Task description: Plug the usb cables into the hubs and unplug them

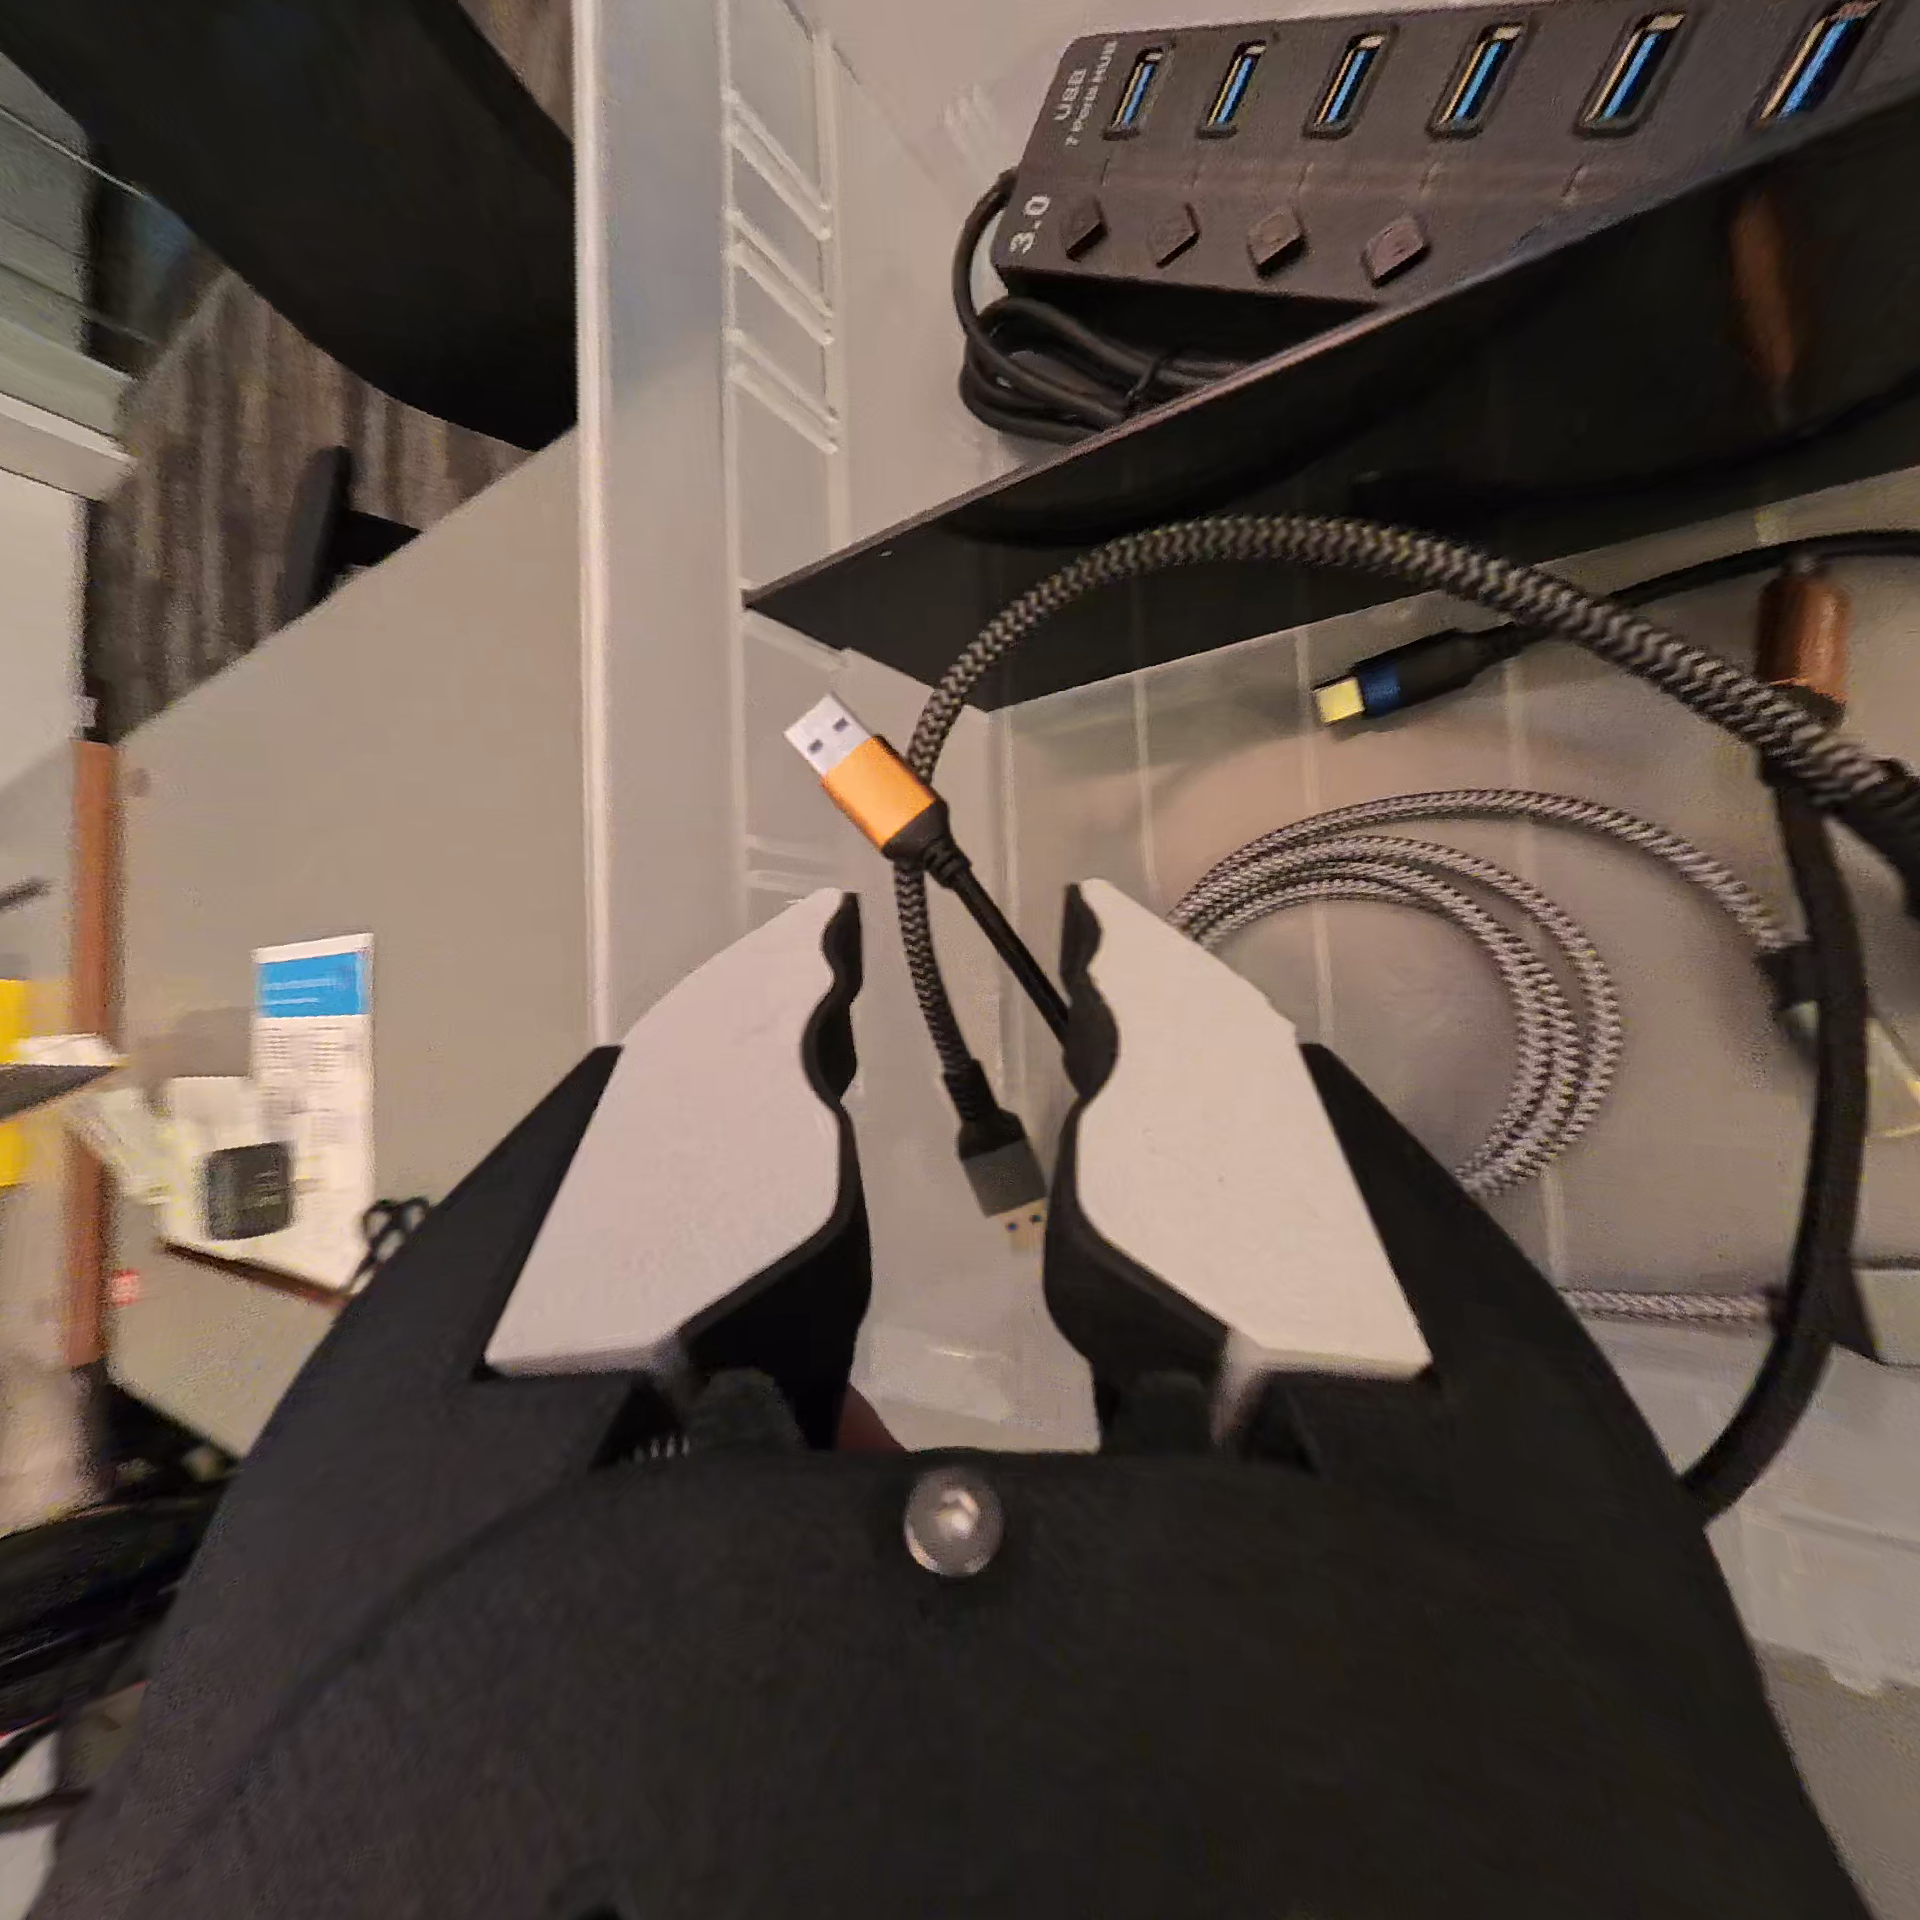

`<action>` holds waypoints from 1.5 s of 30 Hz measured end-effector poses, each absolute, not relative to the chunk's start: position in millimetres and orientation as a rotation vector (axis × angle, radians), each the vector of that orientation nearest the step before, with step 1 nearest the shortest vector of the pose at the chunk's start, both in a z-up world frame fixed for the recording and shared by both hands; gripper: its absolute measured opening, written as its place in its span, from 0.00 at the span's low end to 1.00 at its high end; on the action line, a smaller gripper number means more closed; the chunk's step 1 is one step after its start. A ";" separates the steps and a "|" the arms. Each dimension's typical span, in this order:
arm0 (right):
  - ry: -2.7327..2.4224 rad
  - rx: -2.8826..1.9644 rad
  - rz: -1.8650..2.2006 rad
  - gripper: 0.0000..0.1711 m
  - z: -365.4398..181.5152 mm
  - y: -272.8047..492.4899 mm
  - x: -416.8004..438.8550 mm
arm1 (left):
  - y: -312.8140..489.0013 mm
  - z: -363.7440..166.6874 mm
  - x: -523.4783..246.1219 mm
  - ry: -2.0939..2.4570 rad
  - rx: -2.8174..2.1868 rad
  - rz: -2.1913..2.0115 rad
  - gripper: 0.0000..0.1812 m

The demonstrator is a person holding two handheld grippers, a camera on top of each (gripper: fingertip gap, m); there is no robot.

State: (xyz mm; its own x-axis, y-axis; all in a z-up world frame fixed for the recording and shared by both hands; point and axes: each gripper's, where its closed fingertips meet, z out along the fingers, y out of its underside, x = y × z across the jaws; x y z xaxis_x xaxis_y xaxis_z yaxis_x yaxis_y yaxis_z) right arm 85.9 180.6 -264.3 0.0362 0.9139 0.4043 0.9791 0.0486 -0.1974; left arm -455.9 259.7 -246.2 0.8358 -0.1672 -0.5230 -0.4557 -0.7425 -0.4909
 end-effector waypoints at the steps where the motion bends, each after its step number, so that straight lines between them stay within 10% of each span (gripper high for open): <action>1: -1.908 -1.897 -0.207 0.19 -263.9 180.7 86.2 | 259.9 -246.7 -454.7 0.445 -2.388 0.569 0.23; 12: -1.895 -1.887 -0.219 0.18 -258.6 181.8 86.6 | 262.9 -245.9 -461.0 0.462 -2.361 0.692 0.03; 45: -1.602 -1.183 -0.320 0.18 -121.4 173.6 12.9 | 216.2 -82.2 -295.8 1.039 -1.747 0.522 0.02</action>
State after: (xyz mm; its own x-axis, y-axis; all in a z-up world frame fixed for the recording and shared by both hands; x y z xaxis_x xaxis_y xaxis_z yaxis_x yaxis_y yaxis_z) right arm 12.9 173.6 -121.4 0.0612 0.5238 0.8496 0.8102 0.4711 -0.3488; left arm -295.8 216.2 -82.2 0.5382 -0.4046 -0.7394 -0.8348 -0.1348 -0.5338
